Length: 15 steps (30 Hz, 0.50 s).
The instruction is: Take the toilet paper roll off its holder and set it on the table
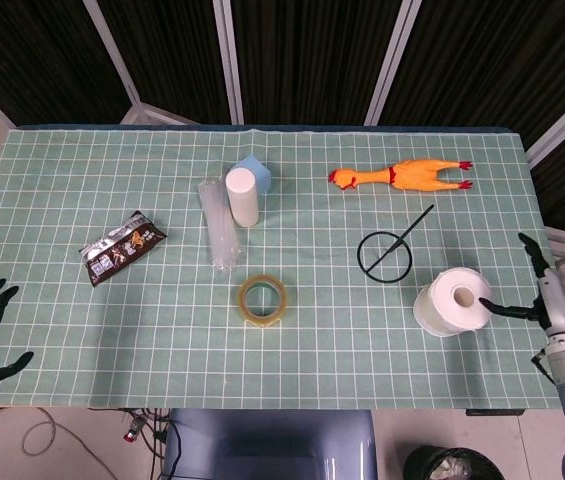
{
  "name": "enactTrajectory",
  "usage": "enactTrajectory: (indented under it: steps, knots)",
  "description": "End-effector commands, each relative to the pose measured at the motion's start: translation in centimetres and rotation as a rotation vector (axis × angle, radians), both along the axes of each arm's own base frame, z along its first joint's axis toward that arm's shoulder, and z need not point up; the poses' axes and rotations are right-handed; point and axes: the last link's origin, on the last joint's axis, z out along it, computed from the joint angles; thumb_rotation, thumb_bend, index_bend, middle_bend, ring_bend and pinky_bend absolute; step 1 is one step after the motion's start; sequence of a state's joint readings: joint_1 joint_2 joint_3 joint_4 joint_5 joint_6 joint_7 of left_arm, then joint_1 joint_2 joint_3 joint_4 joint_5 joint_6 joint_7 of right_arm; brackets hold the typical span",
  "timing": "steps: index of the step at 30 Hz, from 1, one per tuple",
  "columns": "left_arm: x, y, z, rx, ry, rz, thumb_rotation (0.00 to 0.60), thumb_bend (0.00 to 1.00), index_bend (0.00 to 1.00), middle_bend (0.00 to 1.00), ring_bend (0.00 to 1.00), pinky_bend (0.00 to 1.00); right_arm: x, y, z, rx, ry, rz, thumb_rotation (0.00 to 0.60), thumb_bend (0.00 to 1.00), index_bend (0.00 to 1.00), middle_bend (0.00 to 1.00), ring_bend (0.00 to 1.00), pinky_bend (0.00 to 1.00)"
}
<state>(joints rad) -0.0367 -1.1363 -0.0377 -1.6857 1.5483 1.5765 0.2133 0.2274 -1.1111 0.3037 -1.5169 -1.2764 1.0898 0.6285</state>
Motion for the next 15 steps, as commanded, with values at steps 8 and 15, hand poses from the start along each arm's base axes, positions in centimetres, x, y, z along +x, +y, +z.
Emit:
enactTrajectory:
  steps: [8, 15]
  knots:
    - [-0.3, 0.3, 0.1, -0.005, -0.006, 0.005, 0.6, 0.05, 0.14, 0.06, 0.0, 0.0, 3.2, 9.3, -1.6, 0.052, 0.404, 0.21, 0.6, 0.03, 0.02, 0.0, 0.0, 0.0]
    - [-0.7, 0.4, 0.5, -0.011, -0.036, 0.02, 0.6, 0.04, 0.14, 0.05, 0.0, 0.0, 2.0, 11.8, -3.3, 0.031, 0.645, 0.217, 0.6, 0.03, 0.02, 0.0, 0.0, 0.0]
